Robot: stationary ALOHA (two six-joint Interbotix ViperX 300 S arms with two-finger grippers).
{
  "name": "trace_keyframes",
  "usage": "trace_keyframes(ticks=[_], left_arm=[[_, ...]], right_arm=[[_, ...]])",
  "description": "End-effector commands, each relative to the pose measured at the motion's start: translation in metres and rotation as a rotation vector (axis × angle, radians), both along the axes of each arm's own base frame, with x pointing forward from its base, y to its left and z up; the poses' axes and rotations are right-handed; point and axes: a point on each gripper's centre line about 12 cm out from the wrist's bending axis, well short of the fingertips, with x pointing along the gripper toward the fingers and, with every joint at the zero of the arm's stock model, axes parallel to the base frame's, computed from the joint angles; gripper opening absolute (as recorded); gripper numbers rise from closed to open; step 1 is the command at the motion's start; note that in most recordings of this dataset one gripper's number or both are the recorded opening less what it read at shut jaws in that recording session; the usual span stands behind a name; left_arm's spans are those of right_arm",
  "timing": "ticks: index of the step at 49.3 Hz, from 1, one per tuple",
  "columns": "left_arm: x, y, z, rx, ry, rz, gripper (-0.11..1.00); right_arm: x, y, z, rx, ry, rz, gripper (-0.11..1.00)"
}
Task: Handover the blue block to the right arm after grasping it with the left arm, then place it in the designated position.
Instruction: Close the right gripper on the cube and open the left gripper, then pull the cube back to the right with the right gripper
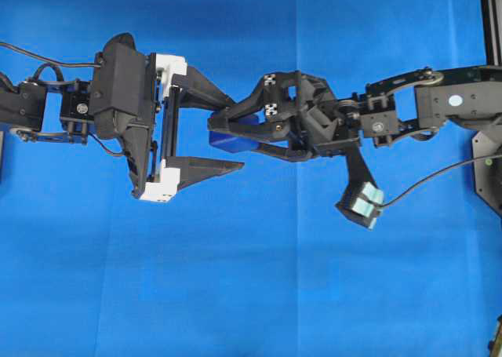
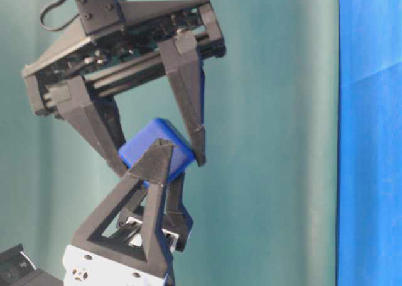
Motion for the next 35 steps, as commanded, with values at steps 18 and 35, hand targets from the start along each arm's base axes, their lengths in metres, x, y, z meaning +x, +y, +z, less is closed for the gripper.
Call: trace_keyframes(ticks=[18,35], left_arm=[[-0.017,-0.001,0.020,0.002,-0.062,-0.004,0.92],[-0.033,0.000,0.018,0.007,-0.062,-0.005,0.92]], right_arm=[[-0.060,0.005,0.026,-0.008,-0.041,-0.025,0.50],[-0.103,0.004,0.031,0.043,-0.014,-0.102,0.49]])
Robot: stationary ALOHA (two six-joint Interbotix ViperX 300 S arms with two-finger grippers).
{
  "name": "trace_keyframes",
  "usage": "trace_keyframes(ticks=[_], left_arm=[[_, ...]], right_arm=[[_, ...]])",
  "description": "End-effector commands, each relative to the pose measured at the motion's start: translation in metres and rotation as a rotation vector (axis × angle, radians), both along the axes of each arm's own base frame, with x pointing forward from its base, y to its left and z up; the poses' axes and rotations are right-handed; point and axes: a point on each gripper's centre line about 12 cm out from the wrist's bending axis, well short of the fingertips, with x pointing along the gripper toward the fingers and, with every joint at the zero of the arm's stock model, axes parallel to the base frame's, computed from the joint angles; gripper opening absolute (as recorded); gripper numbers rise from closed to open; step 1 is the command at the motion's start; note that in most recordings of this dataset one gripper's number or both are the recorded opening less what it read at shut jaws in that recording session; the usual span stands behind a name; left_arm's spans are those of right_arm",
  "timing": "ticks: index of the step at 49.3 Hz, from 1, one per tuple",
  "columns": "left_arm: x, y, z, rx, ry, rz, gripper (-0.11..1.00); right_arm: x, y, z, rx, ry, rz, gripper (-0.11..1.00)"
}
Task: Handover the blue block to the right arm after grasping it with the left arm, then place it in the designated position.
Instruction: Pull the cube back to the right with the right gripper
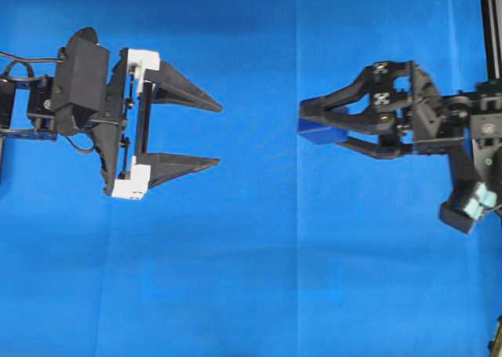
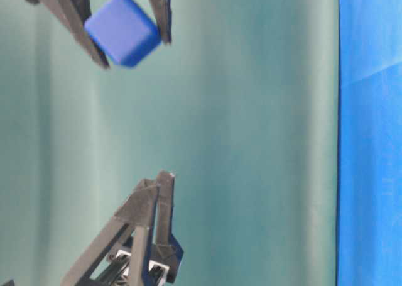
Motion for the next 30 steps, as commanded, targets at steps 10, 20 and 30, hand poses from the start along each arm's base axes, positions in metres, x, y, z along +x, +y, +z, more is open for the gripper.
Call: trace_keyframes(ticks=[10,20,30], left_arm=[[-0.0033,0.0001,0.0121,0.002,-0.038,-0.001,0.92],[-0.0034,0.0001,0.0130,0.003,-0.040,-0.001,0.92],[-0.0033,0.0027,0.0130,0.005,-0.040,0.007,0.92]], right_arm=[[-0.0059,0.0012,0.0050,0.040,0.009,-0.030,0.50],[-0.0025,0.0025,0.0041,0.144,0.012,-0.050,0.49],[-0.0016,0.0056,0.0077,0.443,-0.006,-0.102,0.49]])
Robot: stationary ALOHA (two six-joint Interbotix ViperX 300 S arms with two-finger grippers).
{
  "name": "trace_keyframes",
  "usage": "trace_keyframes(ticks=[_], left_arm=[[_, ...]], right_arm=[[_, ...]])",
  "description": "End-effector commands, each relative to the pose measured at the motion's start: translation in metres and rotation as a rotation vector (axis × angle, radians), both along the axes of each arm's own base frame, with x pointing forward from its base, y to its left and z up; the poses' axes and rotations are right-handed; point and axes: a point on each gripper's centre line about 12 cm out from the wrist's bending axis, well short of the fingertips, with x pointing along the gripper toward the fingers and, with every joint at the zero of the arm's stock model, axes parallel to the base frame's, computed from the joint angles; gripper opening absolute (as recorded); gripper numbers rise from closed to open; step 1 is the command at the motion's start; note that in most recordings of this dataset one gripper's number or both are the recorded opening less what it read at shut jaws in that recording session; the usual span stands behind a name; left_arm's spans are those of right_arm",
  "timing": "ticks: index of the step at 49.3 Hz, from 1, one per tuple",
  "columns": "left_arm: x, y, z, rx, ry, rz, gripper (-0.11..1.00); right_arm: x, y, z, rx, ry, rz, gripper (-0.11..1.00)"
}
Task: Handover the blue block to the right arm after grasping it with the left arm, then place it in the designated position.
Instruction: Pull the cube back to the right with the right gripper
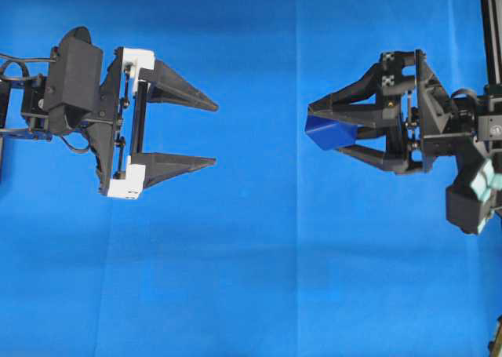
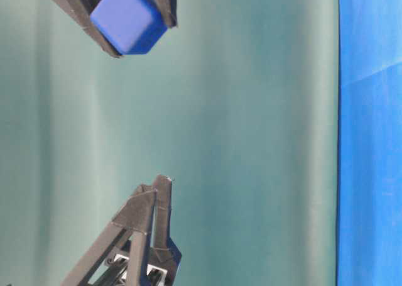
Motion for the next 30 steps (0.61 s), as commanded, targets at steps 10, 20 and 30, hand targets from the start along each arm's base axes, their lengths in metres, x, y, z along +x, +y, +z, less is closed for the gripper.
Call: trace_keyframes(ticks=[10,20,30], left_arm=[[-0.0005,0.0021,0.0125,0.002,-0.038,0.006,0.92],[-0.0005,0.0021,0.0127,0.002,-0.040,0.006,0.92],[-0.0005,0.0016,0.0127,0.005,-0.040,0.004,0.92]], right_arm=[[0.0021,0.0019,0.0119,0.365,-0.030,-0.089,0.50],[0.0018,0.0018,0.0163,0.639,-0.036,-0.163,0.50],[0.0016,0.0010,0.0176,0.842,-0.032,-0.226,0.49]])
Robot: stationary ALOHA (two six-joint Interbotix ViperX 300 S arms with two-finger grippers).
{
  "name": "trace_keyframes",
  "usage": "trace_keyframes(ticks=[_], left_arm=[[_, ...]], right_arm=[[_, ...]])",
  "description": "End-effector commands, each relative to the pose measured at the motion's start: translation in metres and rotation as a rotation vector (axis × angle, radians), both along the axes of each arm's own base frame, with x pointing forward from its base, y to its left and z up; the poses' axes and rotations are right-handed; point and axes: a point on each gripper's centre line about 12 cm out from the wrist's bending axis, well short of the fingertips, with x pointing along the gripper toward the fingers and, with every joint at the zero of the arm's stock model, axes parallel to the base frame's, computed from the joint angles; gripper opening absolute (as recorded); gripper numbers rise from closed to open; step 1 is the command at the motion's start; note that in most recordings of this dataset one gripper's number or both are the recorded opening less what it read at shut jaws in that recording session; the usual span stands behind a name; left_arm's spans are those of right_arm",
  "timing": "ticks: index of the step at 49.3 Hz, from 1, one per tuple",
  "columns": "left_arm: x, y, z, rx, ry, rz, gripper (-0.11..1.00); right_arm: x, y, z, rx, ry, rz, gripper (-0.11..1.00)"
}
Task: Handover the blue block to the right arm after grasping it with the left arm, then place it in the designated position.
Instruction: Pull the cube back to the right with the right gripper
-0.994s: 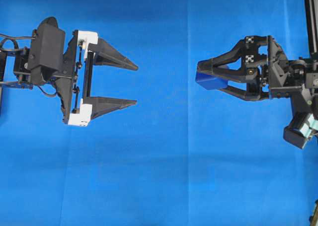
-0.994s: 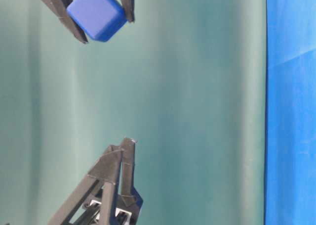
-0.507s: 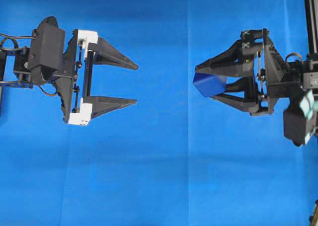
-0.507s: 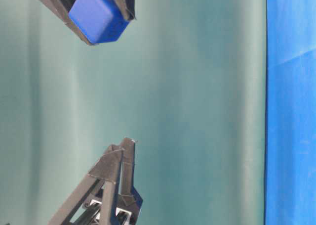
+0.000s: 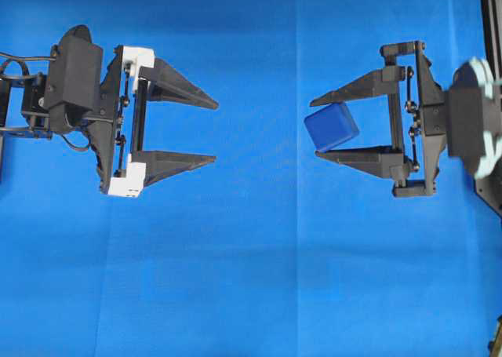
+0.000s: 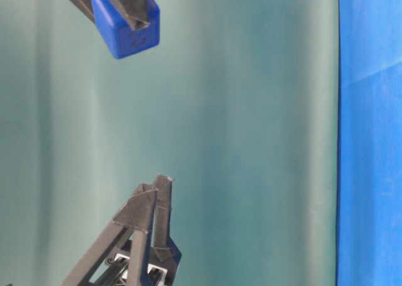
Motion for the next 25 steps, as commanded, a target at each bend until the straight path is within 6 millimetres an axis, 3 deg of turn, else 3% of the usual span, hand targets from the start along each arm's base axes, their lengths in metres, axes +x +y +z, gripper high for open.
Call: trace_keyframes(ticks=[1,25], left_arm=[[-0.0008,0.0010,0.0134,0.002,-0.043,0.002,0.92],[-0.0004,0.0010,0.0148,0.011,-0.048,0.001,0.92]], right_arm=[[0.0012,0.0008,0.0145,0.057,-0.035,-0.013,0.50],[0.0014,-0.0007,0.0156,0.087,-0.028,-0.032,0.50]])
